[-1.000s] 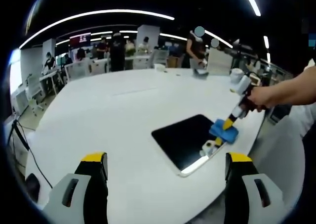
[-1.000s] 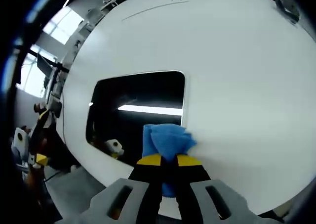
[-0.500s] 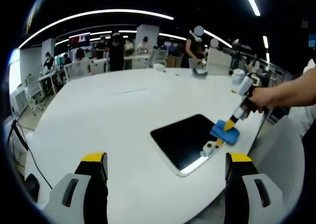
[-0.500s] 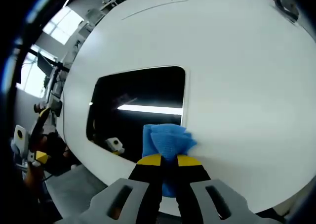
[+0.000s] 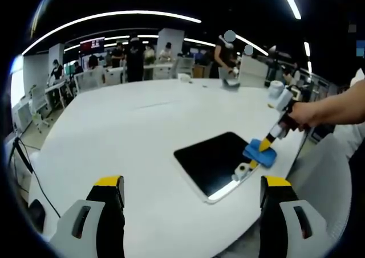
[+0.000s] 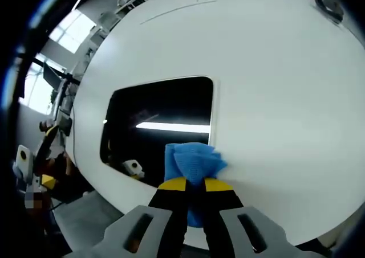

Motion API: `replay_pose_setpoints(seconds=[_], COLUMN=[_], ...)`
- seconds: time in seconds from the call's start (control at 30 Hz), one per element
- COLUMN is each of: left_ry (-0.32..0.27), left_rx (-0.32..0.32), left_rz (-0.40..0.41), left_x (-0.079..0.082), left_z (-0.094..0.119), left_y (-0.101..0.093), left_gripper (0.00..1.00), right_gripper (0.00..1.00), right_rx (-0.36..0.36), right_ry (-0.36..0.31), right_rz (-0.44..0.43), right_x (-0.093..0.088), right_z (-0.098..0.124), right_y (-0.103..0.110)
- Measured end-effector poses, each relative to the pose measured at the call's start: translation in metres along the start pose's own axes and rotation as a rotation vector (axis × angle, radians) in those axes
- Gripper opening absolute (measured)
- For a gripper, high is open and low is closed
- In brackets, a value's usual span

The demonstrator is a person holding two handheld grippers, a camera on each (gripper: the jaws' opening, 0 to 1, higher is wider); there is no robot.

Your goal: Wipe the mirror surface with the cleaning cloth until all visible marks leave the cleaned area.

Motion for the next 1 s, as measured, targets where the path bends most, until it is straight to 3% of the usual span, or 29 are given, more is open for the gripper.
replay_pose_setpoints(seconds=[1.0], left_ry=[-0.002], left_rx=[0.007], left_rz=[0.005], left_x=[-0.0022], left_z=[-0.0030], left_y=[0.0014], left_gripper=[1.00], right_gripper=[0.04], right_rx=[-0.015], right_ry=[-0.013], right_rz=[0.002], right_x=[-0.0004], right_z=[0.0014], right_y=[0.0031])
Point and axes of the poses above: the point that each gripper's makers call its tool centre point, and the gripper's own axes: z roughly backward along the fingers, y roughly to its left, x roughly out of its top, the point moved 2 cm from there along z, roughly backward along the fingers, and after that the axes turned 15 degrees about -y, right-handed, at the moved point
